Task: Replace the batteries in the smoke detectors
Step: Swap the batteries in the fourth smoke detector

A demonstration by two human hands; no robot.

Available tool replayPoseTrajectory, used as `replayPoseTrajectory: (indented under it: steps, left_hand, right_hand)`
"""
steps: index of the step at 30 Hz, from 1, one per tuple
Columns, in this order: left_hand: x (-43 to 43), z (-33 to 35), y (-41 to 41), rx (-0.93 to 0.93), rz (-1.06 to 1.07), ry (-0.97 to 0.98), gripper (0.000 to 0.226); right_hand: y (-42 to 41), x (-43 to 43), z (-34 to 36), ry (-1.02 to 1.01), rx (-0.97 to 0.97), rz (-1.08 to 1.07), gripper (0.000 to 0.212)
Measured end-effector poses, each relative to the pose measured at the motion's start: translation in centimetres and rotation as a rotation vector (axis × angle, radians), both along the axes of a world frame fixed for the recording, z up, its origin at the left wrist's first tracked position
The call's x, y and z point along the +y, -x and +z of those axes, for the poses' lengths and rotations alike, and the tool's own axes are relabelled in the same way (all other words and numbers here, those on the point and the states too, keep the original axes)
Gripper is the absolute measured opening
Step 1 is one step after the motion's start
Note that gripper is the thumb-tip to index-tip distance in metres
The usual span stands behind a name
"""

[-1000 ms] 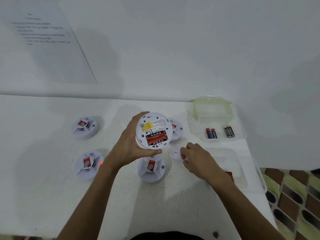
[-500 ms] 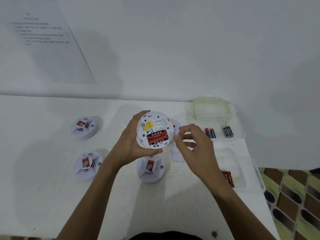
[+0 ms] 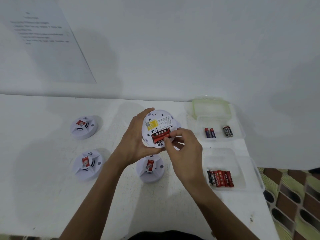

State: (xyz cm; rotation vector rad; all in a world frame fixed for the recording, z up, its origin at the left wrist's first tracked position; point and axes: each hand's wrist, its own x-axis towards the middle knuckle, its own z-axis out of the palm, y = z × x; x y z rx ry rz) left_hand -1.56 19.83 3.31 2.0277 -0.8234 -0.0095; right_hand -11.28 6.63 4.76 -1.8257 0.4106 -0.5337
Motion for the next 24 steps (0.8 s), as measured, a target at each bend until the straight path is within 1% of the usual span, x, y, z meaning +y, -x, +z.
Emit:
replayPoseTrajectory:
  steps: [3,6,8,10,12,16,18,21,23,24]
  left_hand:
    - [-0.2,0.4,0.3,-0.023,0.013,0.006,0.093]
    - [-0.7,2.0,0.9,-0.065,0.019,0.056,0.069]
    - [-0.9,2.9,1.2,-0.091,0.021,0.071,0.062]
    - [-0.9,3.4,1.3,-0.119,0.005,0.081,0.06]
    - [-0.8,3.8,1.2,-0.127,-0.011,0.081,0.055]
    - [-0.8,4.0,1.0,-0.138,-0.017,0.095,0.057]
    - [-0.9,3.7,1.0,-0.126,-0.009,0.089,0.055]
    - [-1.3,3.6,1.4,-0.105,0.006,0.081,0.061]
    - [-1.5,3.3,1.7,-0.088,-0.013,0.09,0.058]
    - [-1.5,3.0,1.8,-0.075,-0.027,0.095,0.058]
  right_hand:
    - [-0.2,0.5,0.4,-0.147,0.049,-0.045,0.02]
    - [-0.6,0.8,0.8,-0.272,0.099,-0.058,0.018]
    - [-0.8,0.9,1.0,-0.315,0.121,-0.047,0.019]
    - [-0.8,0.9,1.3,-0.333,0.128,-0.032,0.019]
    - [-0.7,1.0,1.4,-0.317,0.125,-0.025,0.019]
    - [-0.5,1.2,1.9,-0.275,0.099,-0.016,0.017]
    - [-0.4,1.1,2.0,-0.191,0.076,-0.02,0.018]
    - [0.0,0.9,2.0,-0.01,0.063,-0.047,0.023]
    - [0.3,0.9,1.7,0.042,0.034,-0.052,0.026]
    - [0.5,0.9,1.6,0.035,0.018,-0.046,0.028]
